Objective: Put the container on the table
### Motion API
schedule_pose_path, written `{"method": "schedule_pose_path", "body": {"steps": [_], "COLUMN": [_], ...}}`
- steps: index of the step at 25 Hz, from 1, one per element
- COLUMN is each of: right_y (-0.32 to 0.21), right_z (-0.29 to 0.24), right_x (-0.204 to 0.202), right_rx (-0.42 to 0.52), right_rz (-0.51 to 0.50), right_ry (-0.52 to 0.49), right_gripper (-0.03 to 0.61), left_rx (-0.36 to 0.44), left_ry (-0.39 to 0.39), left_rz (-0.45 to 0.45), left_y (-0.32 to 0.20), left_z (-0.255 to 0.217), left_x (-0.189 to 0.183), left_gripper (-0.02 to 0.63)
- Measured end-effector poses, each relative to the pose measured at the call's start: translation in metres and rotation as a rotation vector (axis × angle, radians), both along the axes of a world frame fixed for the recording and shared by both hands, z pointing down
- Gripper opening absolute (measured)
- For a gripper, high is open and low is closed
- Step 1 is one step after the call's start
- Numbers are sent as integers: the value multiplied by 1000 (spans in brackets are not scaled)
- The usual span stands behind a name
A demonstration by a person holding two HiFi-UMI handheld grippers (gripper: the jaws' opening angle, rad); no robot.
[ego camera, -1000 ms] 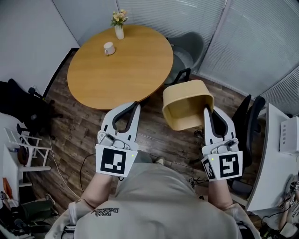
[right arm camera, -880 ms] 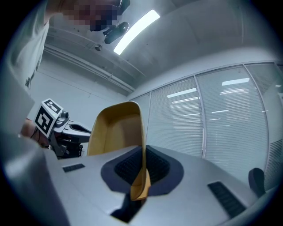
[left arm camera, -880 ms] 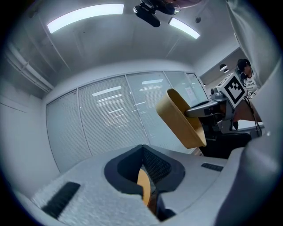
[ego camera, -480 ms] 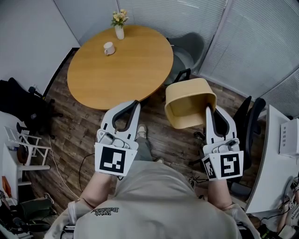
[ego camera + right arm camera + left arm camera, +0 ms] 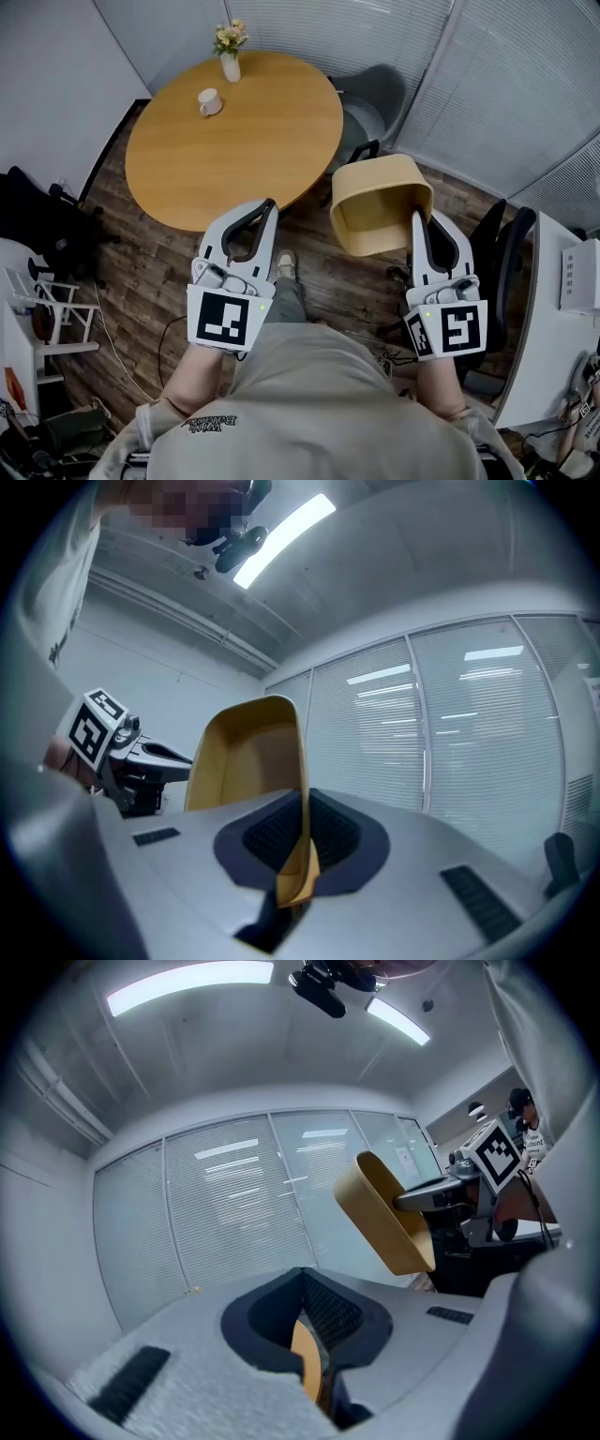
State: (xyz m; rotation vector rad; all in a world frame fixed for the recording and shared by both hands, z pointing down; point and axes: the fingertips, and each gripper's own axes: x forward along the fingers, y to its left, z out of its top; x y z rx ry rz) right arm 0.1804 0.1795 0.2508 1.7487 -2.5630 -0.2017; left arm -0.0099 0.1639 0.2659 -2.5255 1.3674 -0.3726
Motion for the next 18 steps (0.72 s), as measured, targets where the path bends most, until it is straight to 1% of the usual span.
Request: {"method": "schedule_pose_path", "body": {"steps": [4,8,18], "right_y": [-23,-51,-140], "right_z": [8,5,5], "right_x": [-1,-11,-40], "right_rx": [-15,-3,-30], "right_rz": [10,12,36], "right_ry": [10,45,55], "right_gripper": [34,34,34], "left_rx": [-11,-27,-51], "left_ry": [-7,-6,26], "left_rz": [9,25,55], "left_y": [-26,-56,-147], "left_z": [6,9,13], "left_x": [-2,-8,-33], "left_gripper": [21,21,21]}}
